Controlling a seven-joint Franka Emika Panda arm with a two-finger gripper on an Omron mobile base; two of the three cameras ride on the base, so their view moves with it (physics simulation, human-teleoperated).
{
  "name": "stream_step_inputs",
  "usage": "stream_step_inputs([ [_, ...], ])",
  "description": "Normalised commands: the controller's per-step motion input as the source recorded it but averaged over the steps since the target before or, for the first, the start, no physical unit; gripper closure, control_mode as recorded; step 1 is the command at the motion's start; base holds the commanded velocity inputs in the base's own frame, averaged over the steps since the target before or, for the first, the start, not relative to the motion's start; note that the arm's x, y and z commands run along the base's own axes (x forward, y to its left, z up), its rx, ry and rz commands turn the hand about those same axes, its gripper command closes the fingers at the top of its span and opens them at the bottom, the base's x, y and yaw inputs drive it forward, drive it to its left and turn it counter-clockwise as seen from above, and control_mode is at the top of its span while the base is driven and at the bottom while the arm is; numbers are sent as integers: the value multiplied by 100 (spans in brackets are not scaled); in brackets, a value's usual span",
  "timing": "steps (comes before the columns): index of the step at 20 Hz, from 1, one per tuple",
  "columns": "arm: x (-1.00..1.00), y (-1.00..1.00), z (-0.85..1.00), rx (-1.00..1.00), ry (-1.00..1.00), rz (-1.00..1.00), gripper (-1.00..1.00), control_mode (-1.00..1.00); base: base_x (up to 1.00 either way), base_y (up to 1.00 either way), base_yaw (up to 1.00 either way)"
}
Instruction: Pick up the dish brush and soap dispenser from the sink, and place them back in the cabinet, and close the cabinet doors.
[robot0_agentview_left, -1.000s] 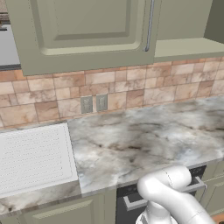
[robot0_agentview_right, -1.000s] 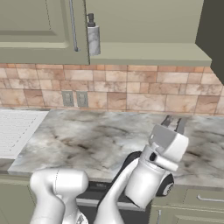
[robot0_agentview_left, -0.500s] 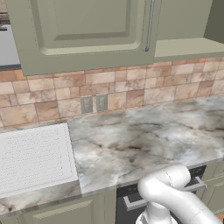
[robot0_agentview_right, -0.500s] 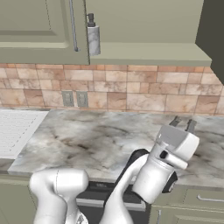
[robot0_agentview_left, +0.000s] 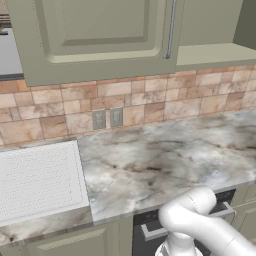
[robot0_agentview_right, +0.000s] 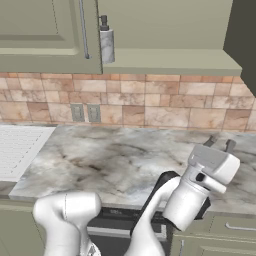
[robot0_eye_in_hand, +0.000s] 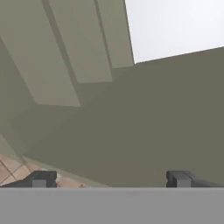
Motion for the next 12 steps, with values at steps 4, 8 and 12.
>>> stream_step_inputs([
  [4, 36, -28, -26, 0, -3, 0, -100, -100, 0, 0, 0],
  [8, 37, -33, -20, 0, -4, 0, -100, -100, 0, 0, 0],
  [12, 32, -36, -16, 0, -5, 0, -100, -100, 0, 0, 0],
])
